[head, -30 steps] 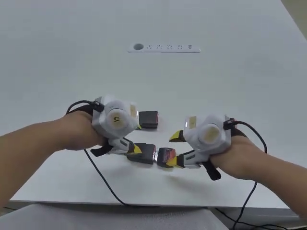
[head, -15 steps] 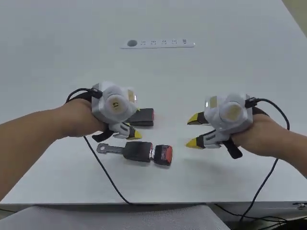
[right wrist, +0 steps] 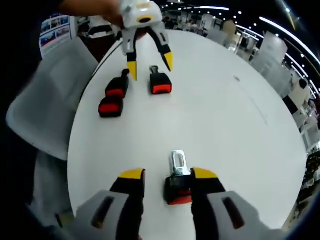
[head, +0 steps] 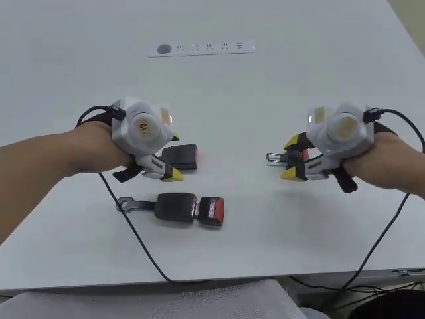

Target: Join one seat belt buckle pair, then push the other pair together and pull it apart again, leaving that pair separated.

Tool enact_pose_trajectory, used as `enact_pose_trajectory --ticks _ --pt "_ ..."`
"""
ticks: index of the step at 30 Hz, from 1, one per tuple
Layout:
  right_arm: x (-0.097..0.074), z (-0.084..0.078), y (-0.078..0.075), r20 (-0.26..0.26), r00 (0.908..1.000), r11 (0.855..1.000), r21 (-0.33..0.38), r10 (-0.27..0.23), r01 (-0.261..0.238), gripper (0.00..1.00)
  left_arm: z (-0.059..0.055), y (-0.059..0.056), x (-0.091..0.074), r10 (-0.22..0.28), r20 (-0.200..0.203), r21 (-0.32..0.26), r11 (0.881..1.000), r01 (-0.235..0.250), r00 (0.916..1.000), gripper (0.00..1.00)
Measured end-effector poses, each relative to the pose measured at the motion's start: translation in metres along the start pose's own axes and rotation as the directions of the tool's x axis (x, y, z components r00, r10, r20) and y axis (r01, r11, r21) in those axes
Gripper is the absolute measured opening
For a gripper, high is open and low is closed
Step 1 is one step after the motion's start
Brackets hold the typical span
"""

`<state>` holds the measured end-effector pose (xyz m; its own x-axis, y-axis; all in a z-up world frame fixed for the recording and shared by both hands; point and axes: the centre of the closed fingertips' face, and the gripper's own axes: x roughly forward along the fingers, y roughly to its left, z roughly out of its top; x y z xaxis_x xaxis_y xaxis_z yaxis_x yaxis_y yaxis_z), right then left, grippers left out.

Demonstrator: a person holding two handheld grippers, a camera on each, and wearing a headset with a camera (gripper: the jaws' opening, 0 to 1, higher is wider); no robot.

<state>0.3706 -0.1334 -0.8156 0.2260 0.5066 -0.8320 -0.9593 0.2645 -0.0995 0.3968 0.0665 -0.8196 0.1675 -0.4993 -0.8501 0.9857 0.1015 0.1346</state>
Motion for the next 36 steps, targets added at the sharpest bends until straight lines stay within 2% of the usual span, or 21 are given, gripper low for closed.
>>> enact_pose_trajectory --ticks 1,6,8,13,14,15,16,18,22,25,28,36 --pt "-0.001 -0.008 -0.005 -0.024 0.9997 1.0 -0.006 -0.008 0.008 0.36 -0.003 0.002 0.002 -0.006 -0.005 -0.005 1.0 0.006 1.0 0.52" --pt "0.002 -0.024 -0.016 -0.045 0.999 1.0 0.013 0.001 -0.001 0.38 -0.014 0.007 0.009 -0.013 -0.037 -0.015 1.0 0.013 0.9992 0.51" --pt "0.004 -0.03 -0.016 -0.056 0.9983 1.0 0.017 0.018 -0.018 0.38 -0.02 0.008 0.011 -0.02 -0.058 -0.026 0.999 0.019 0.9981 0.51" --pt "0.013 -0.037 -0.014 -0.075 0.996 0.999 0.009 0.05 -0.049 0.38 -0.022 0.005 0.012 -0.034 -0.065 -0.032 0.999 0.032 0.9973 0.47" --pt "0.015 -0.038 -0.015 -0.076 0.9956 0.999 0.009 0.054 -0.053 0.38 -0.023 0.005 0.013 -0.033 -0.08 -0.011 0.999 0.032 0.9963 0.45" --pt "0.016 -0.038 -0.016 -0.078 0.9953 0.998 0.011 0.058 -0.058 0.37 -0.028 0.004 0.012 -0.035 -0.115 0.032 0.999 0.039 0.9927 0.42" --pt "0.017 -0.039 -0.016 -0.08 0.9947 0.998 0.014 0.065 -0.064 0.36 -0.029 0.002 0.013 -0.039 -0.128 0.046 0.998 0.045 0.991 0.41" --pt "0.018 -0.038 -0.016 -0.076 0.9941 0.996 0.043 0.077 -0.074 0.35 -0.026 0.001 0.014 -0.034 -0.115 0.041 0.998 0.039 0.9928 0.4" --pt "0.018 -0.038 -0.016 -0.079 0.9925 0.995 0.026 0.093 -0.091 0.34 -0.026 0.007 0.013 -0.014 -0.114 0.047 0.999 0.019 0.9934 0.33" --pt "0.018 -0.038 -0.016 -0.089 0.9906 0.995 0.007 0.105 -0.104 0.34 -0.026 0.006 0.013 -0.022 -0.118 0.035 0.999 0.026 0.9928 0.33" --pt "0.019 -0.038 -0.016 -0.091 0.9895 0.994 -0.004 0.112 -0.113 0.34 -0.027 0.006 0.013 -0.024 -0.12 0.048 0.998 0.03 0.9926 0.32" --pt "0.02 -0.035 -0.015 -0.108 0.989 0.994 -0.017 0.101 -0.104 0.34 -0.027 0.006 0.014 -0.02 -0.131 0.059 0.998 0.028 0.9912 0.32"
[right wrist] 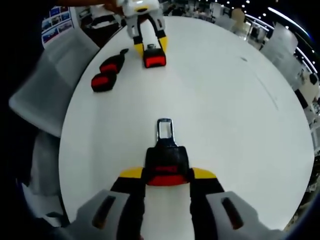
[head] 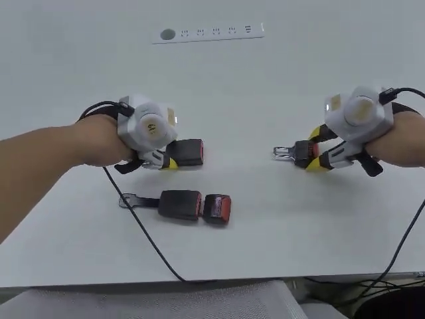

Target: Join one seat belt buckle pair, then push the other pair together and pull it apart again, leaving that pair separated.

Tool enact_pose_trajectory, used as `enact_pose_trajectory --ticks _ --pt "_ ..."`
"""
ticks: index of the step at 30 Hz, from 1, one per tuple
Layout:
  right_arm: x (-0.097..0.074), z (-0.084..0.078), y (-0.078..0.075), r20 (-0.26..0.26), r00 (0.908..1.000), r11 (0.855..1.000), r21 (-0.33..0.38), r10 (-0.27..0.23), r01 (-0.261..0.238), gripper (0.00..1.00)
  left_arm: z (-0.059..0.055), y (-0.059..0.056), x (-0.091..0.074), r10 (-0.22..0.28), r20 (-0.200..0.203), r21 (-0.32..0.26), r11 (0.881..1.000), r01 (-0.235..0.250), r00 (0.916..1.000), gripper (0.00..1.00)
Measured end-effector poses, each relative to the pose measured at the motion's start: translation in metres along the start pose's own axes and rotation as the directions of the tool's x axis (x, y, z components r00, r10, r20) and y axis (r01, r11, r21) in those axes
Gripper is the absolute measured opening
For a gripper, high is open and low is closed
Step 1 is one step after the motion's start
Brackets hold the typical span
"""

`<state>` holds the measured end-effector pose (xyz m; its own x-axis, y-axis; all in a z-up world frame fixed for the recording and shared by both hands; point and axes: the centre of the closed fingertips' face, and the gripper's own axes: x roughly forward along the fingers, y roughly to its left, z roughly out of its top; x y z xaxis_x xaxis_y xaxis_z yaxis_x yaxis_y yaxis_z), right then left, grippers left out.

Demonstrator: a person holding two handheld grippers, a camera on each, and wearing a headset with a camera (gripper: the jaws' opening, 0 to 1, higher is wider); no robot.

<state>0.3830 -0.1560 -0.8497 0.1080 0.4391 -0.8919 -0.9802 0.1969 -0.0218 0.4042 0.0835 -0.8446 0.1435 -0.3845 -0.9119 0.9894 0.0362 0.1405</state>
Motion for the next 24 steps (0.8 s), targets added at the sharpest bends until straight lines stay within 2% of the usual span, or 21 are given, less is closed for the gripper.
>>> enact_pose_trajectory --ticks 7,11,20,24 --pt "0.007 0.014 0.004 0.007 1.0 1.0 -0.007 -0.006 0.006 0.34 -0.001 0.001 0.0 -0.001 -0.002 -0.003 1.0 0.001 1.0 0.31" --pt "0.012 0.024 0.005 0.028 0.9995 1.0 0.006 -0.013 0.013 0.34 -0.001 0.001 0.0 0.003 -0.005 -0.005 1.0 -0.003 1.0 0.31" --pt "0.03 0.06 0.012 0.064 0.9977 1.0 0.011 -0.023 0.022 0.34 -0.001 0.001 0.001 -0.001 -0.014 -0.003 1.0 0.001 0.9999 0.31" --pt "0.041 0.083 0.017 0.075 0.997 1.0 0.006 -0.021 0.021 0.34 -0.001 0.0 0.001 0.0 -0.023 0.002 1.0 0.0 0.9997 0.31"
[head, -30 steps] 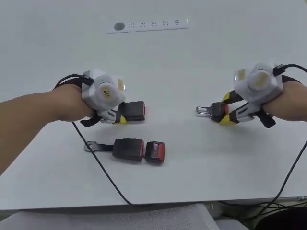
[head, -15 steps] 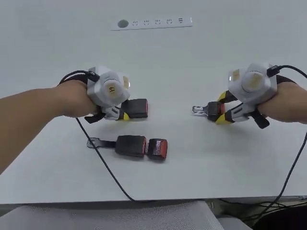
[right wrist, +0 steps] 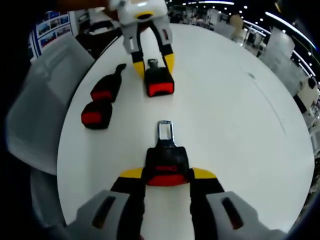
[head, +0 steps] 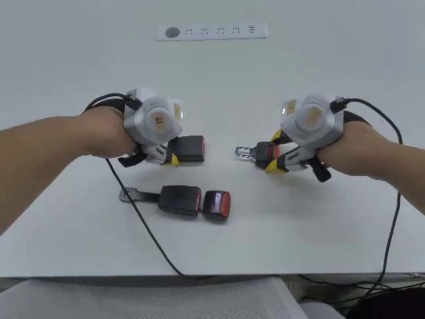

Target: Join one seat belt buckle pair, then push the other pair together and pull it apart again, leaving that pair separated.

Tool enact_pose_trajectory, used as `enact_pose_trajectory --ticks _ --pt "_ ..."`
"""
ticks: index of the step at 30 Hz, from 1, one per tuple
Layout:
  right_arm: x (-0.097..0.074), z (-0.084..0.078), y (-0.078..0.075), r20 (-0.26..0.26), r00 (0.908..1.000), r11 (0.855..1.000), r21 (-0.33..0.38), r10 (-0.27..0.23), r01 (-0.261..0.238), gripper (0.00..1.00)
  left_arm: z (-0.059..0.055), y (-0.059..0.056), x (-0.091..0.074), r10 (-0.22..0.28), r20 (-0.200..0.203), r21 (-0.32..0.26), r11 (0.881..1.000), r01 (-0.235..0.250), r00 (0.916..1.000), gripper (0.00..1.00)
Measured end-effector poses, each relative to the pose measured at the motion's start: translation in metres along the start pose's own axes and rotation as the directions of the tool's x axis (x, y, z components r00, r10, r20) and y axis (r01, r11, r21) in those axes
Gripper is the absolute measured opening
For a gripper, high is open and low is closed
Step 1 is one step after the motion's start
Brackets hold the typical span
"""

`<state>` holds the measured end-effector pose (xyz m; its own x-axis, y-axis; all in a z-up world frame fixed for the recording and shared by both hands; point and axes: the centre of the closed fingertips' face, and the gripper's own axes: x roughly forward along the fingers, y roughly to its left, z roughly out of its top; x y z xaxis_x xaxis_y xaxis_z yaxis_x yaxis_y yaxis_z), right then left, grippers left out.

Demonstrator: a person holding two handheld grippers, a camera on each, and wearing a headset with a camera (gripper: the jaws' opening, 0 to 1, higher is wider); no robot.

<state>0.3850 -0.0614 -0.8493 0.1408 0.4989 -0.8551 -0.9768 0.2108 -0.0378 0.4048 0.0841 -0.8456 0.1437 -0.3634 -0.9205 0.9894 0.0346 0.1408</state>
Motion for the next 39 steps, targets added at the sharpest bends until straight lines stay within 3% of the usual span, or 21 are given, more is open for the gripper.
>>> enact_pose_trajectory --ticks 8,18,23,33,39 --pt "0.017 0.026 0.002 -0.009 1.0 1.0 -0.007 -0.002 0.002 0.34 0.0 0.0 0.0 0.001 -0.001 -0.001 1.0 -0.001 1.0 0.31" --pt "0.026 0.042 0.002 -0.028 0.9996 1.0 -0.022 0.005 -0.006 0.34 0.001 -0.002 0.001 -0.002 -0.025 0.014 1.0 0.002 0.9997 0.31" --pt "0.028 0.047 0.002 -0.022 0.9997 0.998 -0.062 -0.001 -0.001 0.34 0.001 -0.001 0.001 -0.004 -0.022 0.014 1.0 0.005 0.9997 0.31" --pt "0.032 0.052 0.001 0.034 0.999 0.998 -0.049 0.03 -0.029 0.32 0.002 -0.001 0.0 -0.013 -0.015 0.024 1.0 0.013 0.9998 0.31" --pt "0.033 0.056 0.002 0.017 0.9994 0.997 -0.067 0.031 -0.03 0.31 0.003 -0.001 0.001 -0.03 -0.006 0.035 0.999 0.031 0.9995 0.3"
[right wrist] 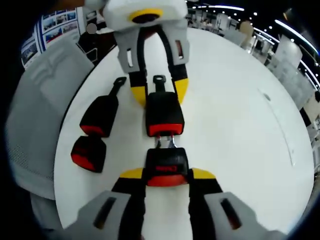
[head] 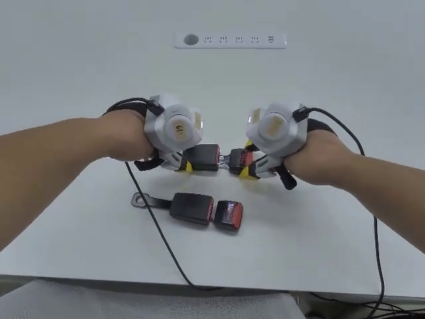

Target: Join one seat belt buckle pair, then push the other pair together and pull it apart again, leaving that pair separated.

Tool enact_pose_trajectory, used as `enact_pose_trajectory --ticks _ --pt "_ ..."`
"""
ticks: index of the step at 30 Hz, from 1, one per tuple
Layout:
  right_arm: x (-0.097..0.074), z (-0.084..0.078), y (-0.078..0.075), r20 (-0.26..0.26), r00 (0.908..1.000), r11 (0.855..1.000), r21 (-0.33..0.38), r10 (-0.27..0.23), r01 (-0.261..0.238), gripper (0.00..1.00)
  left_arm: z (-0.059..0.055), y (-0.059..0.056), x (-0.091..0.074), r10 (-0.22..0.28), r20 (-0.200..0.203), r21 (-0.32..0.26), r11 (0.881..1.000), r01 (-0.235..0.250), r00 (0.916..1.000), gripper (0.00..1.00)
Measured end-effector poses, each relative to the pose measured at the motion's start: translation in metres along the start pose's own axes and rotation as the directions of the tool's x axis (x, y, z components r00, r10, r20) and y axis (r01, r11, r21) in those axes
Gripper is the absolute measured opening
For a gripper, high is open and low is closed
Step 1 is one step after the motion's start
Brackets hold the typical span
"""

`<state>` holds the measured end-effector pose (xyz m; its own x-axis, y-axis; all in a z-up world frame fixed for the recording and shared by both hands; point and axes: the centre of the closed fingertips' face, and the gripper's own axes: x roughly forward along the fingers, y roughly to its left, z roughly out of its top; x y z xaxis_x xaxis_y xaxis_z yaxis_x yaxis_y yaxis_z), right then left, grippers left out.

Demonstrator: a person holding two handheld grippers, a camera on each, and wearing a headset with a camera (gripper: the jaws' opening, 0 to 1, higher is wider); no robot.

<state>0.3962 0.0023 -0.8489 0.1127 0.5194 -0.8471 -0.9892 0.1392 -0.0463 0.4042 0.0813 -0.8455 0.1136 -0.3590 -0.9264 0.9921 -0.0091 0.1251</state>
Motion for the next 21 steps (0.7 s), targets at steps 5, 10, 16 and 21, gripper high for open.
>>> enact_pose_trajectory --ticks 5,10,16,21 --pt "0.003 0.005 0.001 0.0 1.0 1.0 -0.001 0.003 -0.003 0.31 0.0 0.0 0.001 -0.004 0.001 0.005 1.0 0.004 1.0 0.3" --pt "0.009 0.014 0.003 0.004 0.9999 1.0 0.027 0.012 -0.012 0.3 0.0 0.0 0.001 -0.01 -0.008 0.005 1.0 0.01 0.9999 0.3" --pt "0.009 0.011 0.002 0.003 0.9999 1.0 0.019 0.013 -0.013 0.31 -0.001 0.0 0.001 -0.009 0.008 -0.003 1.0 0.009 0.9999 0.3" --pt "0.009 0.011 0.002 0.006 1.0 1.0 0.01 0.007 -0.007 0.31 -0.001 0.0 0.001 -0.009 0.011 -0.017 1.0 0.009 0.9999 0.3"
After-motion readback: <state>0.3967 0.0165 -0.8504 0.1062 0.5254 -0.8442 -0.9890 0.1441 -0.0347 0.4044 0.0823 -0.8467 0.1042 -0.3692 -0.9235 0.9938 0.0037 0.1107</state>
